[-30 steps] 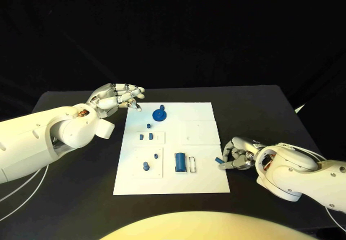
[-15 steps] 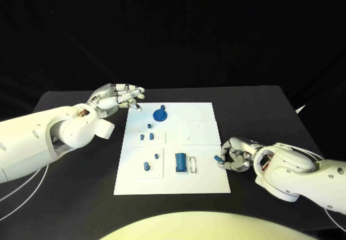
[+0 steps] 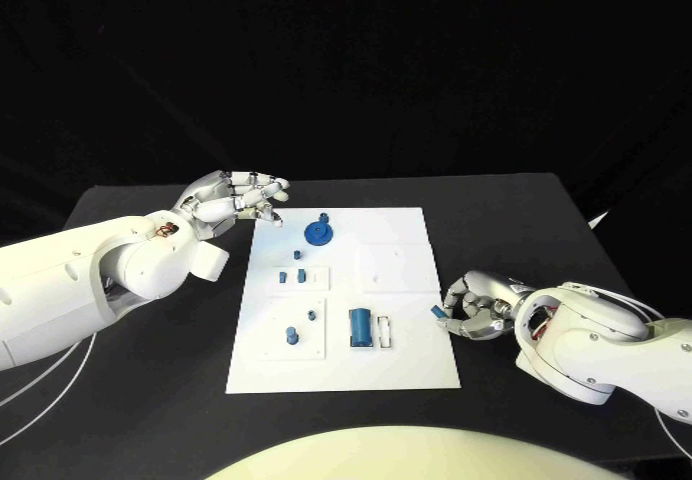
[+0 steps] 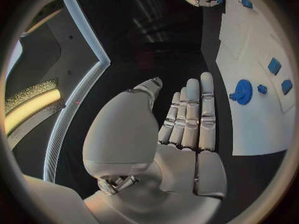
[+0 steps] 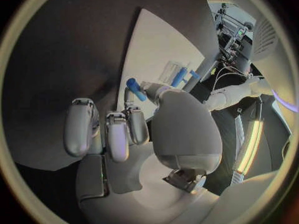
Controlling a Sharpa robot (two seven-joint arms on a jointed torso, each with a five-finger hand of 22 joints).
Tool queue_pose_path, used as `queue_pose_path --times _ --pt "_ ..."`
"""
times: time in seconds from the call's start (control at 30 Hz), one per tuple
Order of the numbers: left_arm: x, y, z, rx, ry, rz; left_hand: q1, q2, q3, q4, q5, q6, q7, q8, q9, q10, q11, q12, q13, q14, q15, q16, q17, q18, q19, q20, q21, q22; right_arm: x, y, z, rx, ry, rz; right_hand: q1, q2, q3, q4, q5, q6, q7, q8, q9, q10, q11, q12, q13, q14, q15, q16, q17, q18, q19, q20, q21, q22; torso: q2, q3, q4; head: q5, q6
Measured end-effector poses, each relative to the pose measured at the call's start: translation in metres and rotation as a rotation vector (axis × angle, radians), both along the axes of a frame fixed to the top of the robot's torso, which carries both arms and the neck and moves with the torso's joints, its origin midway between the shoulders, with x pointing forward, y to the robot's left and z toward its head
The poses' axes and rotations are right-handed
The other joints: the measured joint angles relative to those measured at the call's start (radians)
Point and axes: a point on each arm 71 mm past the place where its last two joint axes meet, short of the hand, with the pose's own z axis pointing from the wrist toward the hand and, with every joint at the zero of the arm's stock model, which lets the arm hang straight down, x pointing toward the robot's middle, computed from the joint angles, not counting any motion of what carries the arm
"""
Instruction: Assemble the parts on the task board
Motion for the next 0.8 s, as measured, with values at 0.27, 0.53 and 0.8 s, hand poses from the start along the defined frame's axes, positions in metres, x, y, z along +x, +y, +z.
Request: queue_pose_path --times 0.27,0.53,0.8 --pt "0.000 0.000 0.000 0.000 0.002 -0.002 0.000 0.000 0.000 0.000 0.000 0.000 0.000 0.000 0.000 0.000 0.000 0.000 0.000 0.000 0.000 0.000 -0.001 0.000 0.000 0.000 0.000 -0.001 0.000 0.028 -0.002 0.095 0.069 0.001 -0.036 -0.004 0.020 -0.020 0.001 0.000 0.000 0.000 0.013 0.000 0.000 0.000 0.000 0.000 0.000 0.000 0.000 0.000 0.000 0.000 0.000 0.000 0.001 -0.0001 0.0005 0.003 -0.001" --pt "0.000 -0.001 0.000 0.000 0.003 -0.004 0.004 0.004 0.000 0.000 0.000 0.000 0.000 0.000 0.000 -0.004 -0.004 0.000 0.000 0.000 0.000 0.000 -0.001 0.000 0.000 0.000 0.000 -0.001 -0.001 0.048 -0.011 0.159 0.135 -0.015 -0.082 -0.002 0.059 -0.059 0.025 -0.001 0.001 0.000 0.017 -0.004 0.004 0.000 0.000 0.000 0.000 0.000 0.000 0.000 0.000 0.000 -0.006 0.000 0.001 -0.0002 0.0006 0.003 -0.003" --pt "-0.001 -0.001 0.000 -0.001 0.004 -0.006 0.004 0.004 0.000 0.000 0.000 0.000 0.000 0.000 0.000 -0.004 -0.004 0.000 0.000 0.000 0.000 0.000 -0.001 0.000 0.000 0.000 0.000 -0.001 -0.001 0.059 -0.018 0.187 0.174 -0.022 -0.184 -0.008 0.109 -0.110 -0.001 0.005 0.003 -0.001 0.017 -0.004 0.004 0.000 0.000 0.000 0.000 0.000 0.000 0.000 0.000 0.000 -0.005 0.000 0.001 0.0003 0.0001 0.006 -0.001"
